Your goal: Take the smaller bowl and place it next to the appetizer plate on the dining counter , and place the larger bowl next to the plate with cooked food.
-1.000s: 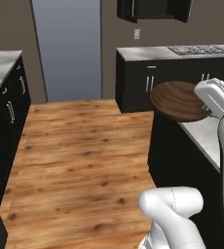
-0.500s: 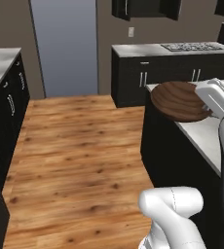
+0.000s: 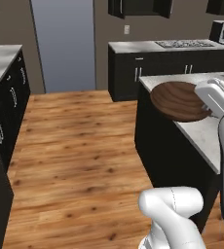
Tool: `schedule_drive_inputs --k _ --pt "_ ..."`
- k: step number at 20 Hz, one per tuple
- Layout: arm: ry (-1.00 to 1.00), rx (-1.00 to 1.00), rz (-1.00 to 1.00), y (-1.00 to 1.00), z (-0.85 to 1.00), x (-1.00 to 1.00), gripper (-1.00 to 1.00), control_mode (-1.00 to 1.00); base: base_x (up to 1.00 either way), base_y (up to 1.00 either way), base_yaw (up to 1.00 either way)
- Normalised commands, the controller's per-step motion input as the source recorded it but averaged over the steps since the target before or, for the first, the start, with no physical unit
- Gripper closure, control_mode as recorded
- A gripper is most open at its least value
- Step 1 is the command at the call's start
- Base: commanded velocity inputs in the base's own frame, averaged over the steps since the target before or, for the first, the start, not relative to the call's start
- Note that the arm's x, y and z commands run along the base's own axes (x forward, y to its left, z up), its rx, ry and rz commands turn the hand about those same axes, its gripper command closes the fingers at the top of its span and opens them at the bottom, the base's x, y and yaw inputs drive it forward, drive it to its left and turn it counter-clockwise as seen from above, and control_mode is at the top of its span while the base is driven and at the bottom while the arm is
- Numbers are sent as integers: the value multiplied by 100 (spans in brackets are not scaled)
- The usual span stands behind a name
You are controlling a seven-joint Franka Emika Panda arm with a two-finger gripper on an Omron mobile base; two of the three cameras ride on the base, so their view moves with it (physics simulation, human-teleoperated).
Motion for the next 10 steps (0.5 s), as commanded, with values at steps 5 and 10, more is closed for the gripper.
schedule_drive_inputs --k 5,10 --pt "0 0 0 0 0 0 100 100 -77 -13 0" --pt "0 0 0 0 0 0 100 100 -37 -60 0"
